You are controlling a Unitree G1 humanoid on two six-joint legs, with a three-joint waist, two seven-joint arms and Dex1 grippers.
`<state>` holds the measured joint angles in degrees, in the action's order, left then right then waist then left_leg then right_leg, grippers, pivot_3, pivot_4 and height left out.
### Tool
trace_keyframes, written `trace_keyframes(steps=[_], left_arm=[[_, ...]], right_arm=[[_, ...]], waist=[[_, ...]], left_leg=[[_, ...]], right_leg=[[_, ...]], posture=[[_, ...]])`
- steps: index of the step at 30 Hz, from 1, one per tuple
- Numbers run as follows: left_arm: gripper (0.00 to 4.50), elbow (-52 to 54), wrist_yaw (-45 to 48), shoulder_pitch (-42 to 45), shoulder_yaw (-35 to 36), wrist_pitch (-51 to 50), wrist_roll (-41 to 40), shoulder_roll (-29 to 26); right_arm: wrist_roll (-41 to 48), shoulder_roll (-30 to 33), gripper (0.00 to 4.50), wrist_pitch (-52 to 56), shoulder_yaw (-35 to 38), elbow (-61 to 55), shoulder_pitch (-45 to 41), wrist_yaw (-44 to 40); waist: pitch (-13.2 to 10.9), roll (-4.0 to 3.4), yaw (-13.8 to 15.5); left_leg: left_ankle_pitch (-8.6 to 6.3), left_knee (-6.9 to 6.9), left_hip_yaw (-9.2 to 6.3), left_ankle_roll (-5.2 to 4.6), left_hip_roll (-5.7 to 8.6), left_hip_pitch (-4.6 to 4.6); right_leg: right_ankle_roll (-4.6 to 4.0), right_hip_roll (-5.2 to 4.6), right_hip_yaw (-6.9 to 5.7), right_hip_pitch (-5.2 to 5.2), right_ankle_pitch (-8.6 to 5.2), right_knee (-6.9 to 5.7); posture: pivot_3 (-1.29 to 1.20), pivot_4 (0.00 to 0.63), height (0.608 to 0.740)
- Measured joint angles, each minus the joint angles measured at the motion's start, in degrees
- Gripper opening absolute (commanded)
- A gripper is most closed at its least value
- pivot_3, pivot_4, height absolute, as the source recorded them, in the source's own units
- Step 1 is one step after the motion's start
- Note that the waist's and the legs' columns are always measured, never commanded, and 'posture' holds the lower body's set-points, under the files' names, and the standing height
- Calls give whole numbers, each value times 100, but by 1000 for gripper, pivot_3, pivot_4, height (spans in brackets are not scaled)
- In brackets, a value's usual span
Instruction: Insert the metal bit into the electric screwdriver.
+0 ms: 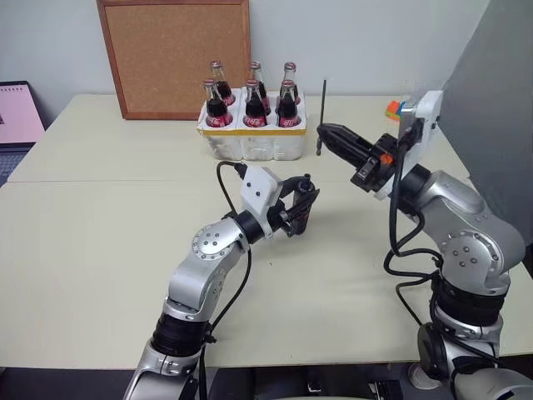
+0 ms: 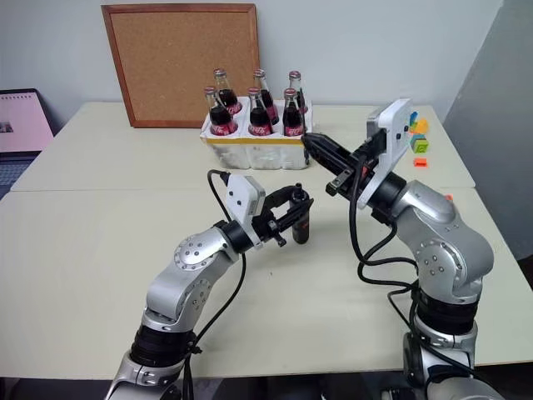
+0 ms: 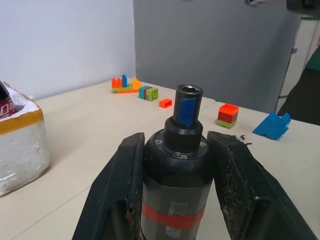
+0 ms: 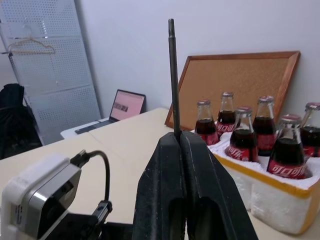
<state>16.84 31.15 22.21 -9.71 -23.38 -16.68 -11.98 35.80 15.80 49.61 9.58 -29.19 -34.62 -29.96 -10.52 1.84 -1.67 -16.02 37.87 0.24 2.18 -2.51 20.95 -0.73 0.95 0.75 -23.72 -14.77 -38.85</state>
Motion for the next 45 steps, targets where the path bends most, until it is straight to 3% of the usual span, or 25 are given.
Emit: trace_keyframes(steps=[12,24,45], left_arm=[[1609,-107,1311,360,206,-403,-978,-703],[1608,-424,1865,301,253,26,-993,-863],[1608,-453,1956,255,273,141,-980,-932]], right_arm=[[897,483,0,-217,91,1,189,-432],[1465,901,0,-570,-10,30,486,-1170],[887,603,0,-1957,-714,997,503,-1999]], waist=[[0,0,0],[0,0,-1],[0,-1,-2]], left_leg=[[0,1,0,-1,3,54],[0,3,-2,-1,2,73],[0,5,-1,-1,-4,61]], right_leg=[[0,12,-13,-46,0,2],[0,14,-21,-53,0,7],[0,18,-20,-52,0,0]], posture=[[0,150,740],[0,150,740],[0,150,740]])
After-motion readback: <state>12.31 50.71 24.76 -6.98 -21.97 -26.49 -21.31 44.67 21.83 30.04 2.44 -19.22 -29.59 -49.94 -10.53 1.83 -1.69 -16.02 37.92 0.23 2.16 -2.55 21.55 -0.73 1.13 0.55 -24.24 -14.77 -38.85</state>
